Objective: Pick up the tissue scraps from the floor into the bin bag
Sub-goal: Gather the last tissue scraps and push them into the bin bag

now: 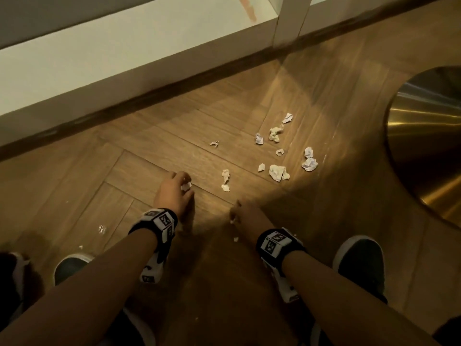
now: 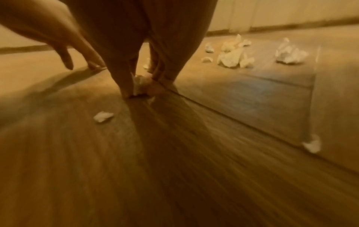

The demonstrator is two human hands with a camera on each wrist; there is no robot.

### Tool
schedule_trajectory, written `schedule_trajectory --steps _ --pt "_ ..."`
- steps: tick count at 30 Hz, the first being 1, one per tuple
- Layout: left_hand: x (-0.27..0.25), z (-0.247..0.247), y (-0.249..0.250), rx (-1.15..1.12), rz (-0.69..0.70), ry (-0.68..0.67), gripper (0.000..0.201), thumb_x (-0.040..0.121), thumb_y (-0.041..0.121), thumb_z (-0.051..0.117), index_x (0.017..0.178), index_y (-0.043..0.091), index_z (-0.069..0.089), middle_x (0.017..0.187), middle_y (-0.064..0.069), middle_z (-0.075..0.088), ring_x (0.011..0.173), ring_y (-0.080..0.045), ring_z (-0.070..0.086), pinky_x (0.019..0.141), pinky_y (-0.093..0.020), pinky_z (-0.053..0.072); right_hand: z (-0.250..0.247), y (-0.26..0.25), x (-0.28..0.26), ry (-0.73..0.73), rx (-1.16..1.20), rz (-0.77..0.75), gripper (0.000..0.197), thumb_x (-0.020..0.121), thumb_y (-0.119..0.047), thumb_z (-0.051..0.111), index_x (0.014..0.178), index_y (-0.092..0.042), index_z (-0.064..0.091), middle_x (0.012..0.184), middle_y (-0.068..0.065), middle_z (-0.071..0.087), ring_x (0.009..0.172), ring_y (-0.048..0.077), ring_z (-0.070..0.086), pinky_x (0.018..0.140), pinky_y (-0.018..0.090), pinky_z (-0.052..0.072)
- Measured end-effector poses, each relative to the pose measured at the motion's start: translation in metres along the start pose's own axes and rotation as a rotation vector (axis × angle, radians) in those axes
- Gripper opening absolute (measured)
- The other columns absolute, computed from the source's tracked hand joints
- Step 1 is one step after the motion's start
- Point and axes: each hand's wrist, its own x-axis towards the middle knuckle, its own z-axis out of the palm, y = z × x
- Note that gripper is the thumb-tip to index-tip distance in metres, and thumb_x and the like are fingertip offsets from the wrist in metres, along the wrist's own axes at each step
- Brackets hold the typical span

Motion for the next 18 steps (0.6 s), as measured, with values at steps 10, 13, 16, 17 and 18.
schedule_trajectory --steps 10,13,16,17,18 --pt "0.009 0.004 0.046 -0.164 0.140 -0.242 0.054 0.079 0.016 0.074 0.126 0.032 0.053 0.084 0.006 0.063 0.078 -0.004 0.061 0.073 -0.022 0.051 -0.065 0.064 0.005 0.619 0.553 0.302 0.055 0.077 -0.003 0.063 0.126 -0.025 0.054 0.076 -0.006 0.055 0.067 0.005 0.052 0.066 0.016 0.043" --pt "0.016 0.020 0.063 -0.084 0.186 -0.256 0.075 0.075 0.014 0.078 0.136 0.036 0.041 0.089 0.002 0.066 0.082 -0.012 0.063 0.078 -0.028 0.054 -0.071 0.082 0.017 0.514 0.311 0.280 0.070 0.077 -0.005 0.066 0.139 -0.027 0.042 0.085 0.002 0.061 0.080 0.017 0.058 0.075 0.023 0.046" --pt "0.019 0.030 0.071 -0.092 0.138 -0.253 0.053 0.076 0.015 0.077 0.121 0.030 0.053 0.093 -0.003 0.064 0.083 -0.017 0.062 0.068 -0.024 0.049 -0.064 0.090 0.029 0.473 0.225 0.214 0.045 0.081 -0.015 0.069 0.125 -0.018 0.058 0.102 0.009 0.065 0.098 0.023 0.059 0.084 0.026 0.043" --pt "0.019 0.032 0.072 -0.094 0.140 -0.242 0.043 0.077 0.015 0.075 0.114 0.026 0.057 0.090 -0.003 0.063 0.080 -0.017 0.062 0.066 -0.023 0.047 -0.062 0.091 0.032 0.491 0.217 0.202 0.033 0.081 -0.017 0.070 0.114 -0.015 0.063 0.099 0.009 0.066 0.095 0.023 0.059 0.079 0.024 0.041" --pt "0.019 0.033 0.074 -0.092 0.147 -0.227 0.032 0.079 0.015 0.074 0.108 0.021 0.062 0.087 -0.003 0.063 0.080 -0.017 0.062 0.065 -0.024 0.047 -0.061 0.092 0.033 0.509 0.212 0.197 0.022 0.081 -0.018 0.070 0.102 -0.012 0.066 0.092 0.007 0.066 0.089 0.022 0.059 0.072 0.023 0.038"
